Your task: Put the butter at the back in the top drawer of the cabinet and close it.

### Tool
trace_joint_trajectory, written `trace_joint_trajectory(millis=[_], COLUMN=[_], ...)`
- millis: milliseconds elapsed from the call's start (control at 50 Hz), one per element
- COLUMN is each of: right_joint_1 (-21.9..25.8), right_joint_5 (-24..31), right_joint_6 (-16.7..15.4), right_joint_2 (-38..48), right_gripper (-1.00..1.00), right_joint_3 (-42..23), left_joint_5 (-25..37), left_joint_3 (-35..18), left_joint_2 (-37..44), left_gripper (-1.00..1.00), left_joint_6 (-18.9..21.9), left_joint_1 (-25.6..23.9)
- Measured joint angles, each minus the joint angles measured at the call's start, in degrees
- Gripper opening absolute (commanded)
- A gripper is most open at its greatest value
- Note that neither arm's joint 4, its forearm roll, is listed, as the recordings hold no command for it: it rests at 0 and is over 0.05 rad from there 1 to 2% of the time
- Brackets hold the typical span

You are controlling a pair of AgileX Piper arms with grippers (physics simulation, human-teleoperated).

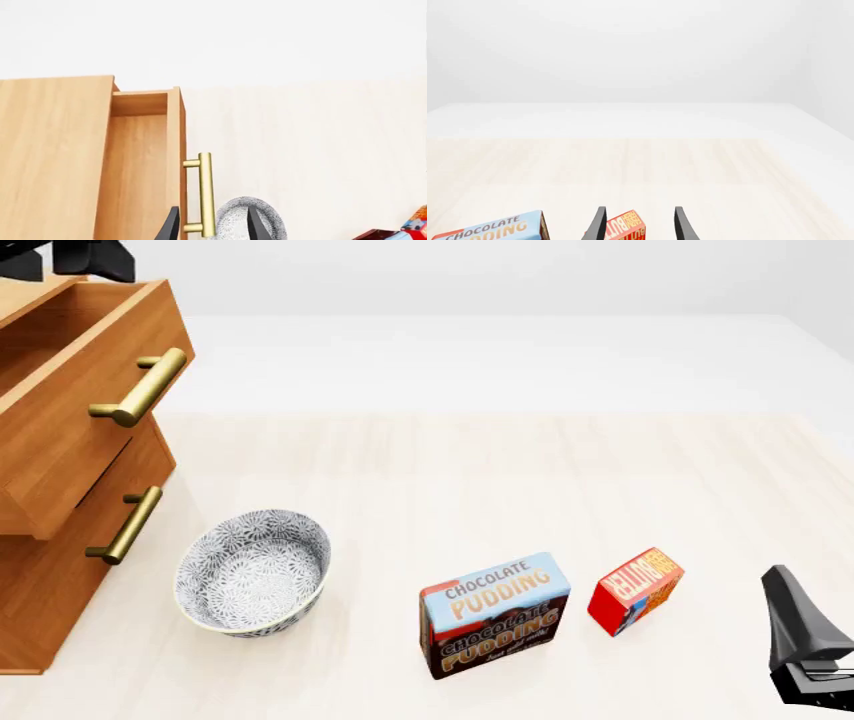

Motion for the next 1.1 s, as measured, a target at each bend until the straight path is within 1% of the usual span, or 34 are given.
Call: trace_joint_trajectory(millis=[240, 580, 1100], right_joint_1=[0.0, 0.01, 0.0], right_joint_5=[0.0, 0.0, 0.0], right_joint_6=[0.0, 0.0, 0.0], right_joint_2=[0.0, 0.0, 0.0], right_gripper=[1.0, 1.0, 1.0], right_joint_3=[0.0, 0.0, 0.0], left_joint_5=[-1.09, -0.98, -2.51], left_joint_3=[1.1, 0.72, 3.35], left_joint_2=[-0.02, -0.86, -1.79], left_gripper=[1.0, 1.0, 1.0], left_joint_6=[-1.3, -2.07, -3.55], left_joint_1=[-0.35, -0.67, 0.99])
